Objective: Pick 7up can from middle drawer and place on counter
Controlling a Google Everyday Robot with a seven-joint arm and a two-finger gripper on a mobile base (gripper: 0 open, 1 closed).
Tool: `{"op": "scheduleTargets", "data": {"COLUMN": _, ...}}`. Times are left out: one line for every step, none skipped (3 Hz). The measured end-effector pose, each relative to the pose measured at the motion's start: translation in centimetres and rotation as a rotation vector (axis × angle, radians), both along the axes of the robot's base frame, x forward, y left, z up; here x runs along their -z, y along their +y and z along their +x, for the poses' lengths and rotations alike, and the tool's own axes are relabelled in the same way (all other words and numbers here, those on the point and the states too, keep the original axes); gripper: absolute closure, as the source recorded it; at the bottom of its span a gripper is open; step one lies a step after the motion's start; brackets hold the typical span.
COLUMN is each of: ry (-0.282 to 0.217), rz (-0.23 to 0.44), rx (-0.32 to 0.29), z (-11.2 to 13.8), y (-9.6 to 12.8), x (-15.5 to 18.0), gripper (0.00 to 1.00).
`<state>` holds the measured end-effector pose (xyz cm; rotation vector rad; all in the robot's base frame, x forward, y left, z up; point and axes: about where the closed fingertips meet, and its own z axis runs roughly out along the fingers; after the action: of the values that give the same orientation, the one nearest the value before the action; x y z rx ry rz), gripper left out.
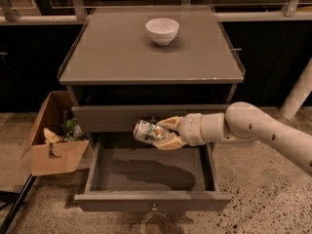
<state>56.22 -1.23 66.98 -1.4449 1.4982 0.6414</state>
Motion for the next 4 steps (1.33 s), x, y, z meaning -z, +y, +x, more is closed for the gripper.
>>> {"op": "scheduleTargets", "data": {"ry": -0.060, "rz": -0.013, "rx": -0.025, "z": 0.1, "y": 0.3, "x": -5.1, "gripper": 1.00}}
{"op": "scheduleTargets", "data": {"ry": -0.136, "rz": -0.032, "rx": -0.056, "z": 0.3, "y": 0.8, "x": -10.6, "gripper": 1.00}}
{"op": "scheduleTargets", "data": {"ry": -0.194, "rz": -0.051, "rx": -0.081, "z": 0.5, "y": 1.4, "x": -15.1, "gripper": 1.00}}
{"op": "scheduleTargets", "data": {"ry": -0.259, "rz": -0.083, "rx": -0.104, "z": 2.3, "y": 2.8, "x": -20.6, "gripper": 1.00}}
